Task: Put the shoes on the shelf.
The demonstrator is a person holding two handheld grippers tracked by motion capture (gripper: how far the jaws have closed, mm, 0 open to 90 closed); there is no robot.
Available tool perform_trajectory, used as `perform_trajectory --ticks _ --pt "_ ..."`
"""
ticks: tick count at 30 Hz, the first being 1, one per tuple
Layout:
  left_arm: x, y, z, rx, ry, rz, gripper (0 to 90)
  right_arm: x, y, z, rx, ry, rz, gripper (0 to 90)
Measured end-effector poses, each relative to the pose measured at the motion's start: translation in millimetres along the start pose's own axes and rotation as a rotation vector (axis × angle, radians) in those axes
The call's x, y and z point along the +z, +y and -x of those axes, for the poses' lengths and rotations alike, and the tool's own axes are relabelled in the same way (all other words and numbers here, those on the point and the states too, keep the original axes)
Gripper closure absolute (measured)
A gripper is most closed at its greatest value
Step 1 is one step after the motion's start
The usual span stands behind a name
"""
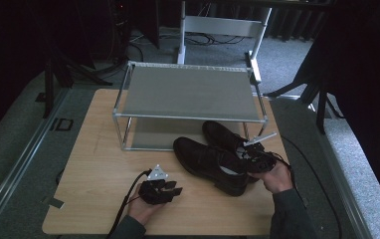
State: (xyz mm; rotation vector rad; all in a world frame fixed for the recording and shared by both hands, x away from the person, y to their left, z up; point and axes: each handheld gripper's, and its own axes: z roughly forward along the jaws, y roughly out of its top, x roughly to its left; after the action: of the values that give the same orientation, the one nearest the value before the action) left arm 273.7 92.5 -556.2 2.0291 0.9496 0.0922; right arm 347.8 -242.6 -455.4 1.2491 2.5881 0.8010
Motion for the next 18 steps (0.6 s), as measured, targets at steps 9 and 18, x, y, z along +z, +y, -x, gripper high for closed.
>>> perform_trajectory --ticks 9,18 --pt "-0.7 0.3 -0.7 -0.005 0.003 0.005 62.3 9.3 16.4 -1.3 0.014 -0.005 0.002 80.1" --pt "-4.0 3.7 -2.0 0.001 0.015 0.02 62.3 16.3 31.5 -5.9 0.023 -0.012 0.013 80.0"
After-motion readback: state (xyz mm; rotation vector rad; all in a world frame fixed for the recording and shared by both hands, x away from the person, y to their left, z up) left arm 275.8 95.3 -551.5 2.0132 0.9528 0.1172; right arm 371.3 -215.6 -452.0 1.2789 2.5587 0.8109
